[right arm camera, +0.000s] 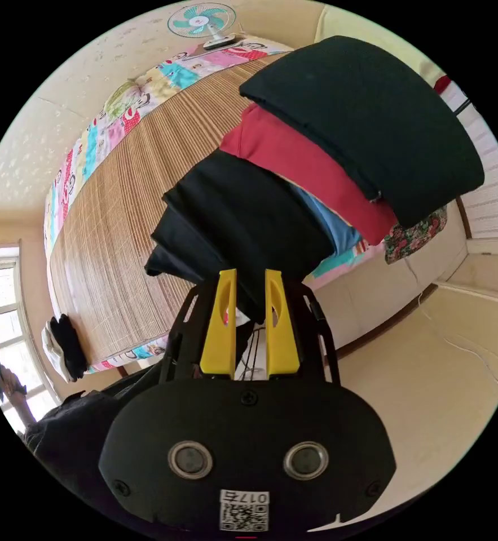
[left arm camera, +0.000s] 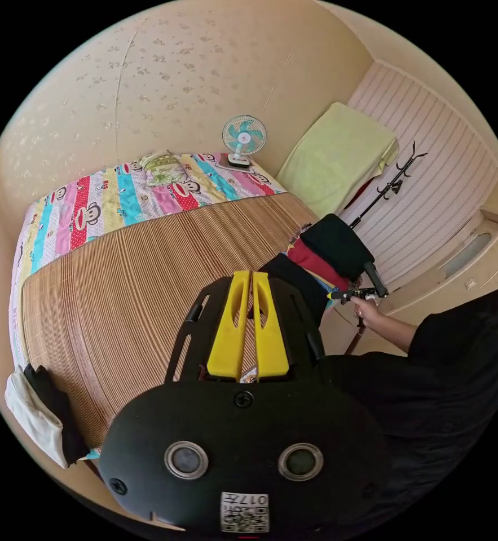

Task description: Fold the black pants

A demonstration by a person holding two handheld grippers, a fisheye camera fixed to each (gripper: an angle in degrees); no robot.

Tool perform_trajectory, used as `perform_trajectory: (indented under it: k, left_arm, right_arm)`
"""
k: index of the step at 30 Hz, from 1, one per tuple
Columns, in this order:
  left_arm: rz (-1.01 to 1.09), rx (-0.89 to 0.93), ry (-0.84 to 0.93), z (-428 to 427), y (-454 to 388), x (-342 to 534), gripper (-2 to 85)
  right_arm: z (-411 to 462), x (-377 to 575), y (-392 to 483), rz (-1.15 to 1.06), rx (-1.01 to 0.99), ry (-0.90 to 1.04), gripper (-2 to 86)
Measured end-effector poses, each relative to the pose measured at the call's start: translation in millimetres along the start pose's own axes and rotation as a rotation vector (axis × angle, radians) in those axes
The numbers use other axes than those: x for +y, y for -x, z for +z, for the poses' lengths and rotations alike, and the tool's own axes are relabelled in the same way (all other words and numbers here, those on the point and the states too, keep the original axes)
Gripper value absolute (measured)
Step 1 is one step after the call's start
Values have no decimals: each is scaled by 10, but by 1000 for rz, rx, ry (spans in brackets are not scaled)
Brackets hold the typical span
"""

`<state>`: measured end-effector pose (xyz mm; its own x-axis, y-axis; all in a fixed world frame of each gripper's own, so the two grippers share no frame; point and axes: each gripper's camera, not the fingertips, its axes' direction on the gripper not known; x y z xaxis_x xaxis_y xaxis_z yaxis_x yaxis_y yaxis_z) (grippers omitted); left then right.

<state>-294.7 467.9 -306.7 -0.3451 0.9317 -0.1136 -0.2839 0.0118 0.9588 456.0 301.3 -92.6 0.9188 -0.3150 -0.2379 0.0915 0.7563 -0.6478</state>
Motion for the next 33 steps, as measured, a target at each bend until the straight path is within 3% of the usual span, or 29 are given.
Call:
perform_trajectory:
  k: [7, 11, 15, 18, 24, 28, 31, 33]
  left_arm:
    - [-100, -80, 85, 462, -69, -197, -5]
    - [-231, -66, 128, 720, 27, -189, -6]
    - [-310, -34, 168, 966, 69, -230, -6]
    - [-339, -15, 190, 1146, 84, -329, -6]
    - [-302, 12, 241, 1516, 41, -656, -6]
    - [-270, 17, 256, 1660, 8, -766, -6]
    - [-256, 14, 277, 1788, 18, -786, -6]
    - [-257, 33, 280, 1862, 61, -799, -6]
  right_arm:
    - [-1184, -1299, -996, 20, 121, -317, 129]
    - [-697, -2081, -1587, 38, -224, -47, 82]
    - [-779, -1787, -702, -364, -370, -181, 60]
    - [-533, -1317, -35, -468, -531, -201, 70]
    - [265, -685, 602, -548, -719, 151, 73]
    - [35, -589, 139, -395, -689, 64, 109]
    - [-148, -754, -599, -102, -567, -70, 132]
    - [45, -1018, -1197, 133, -665, -30, 139]
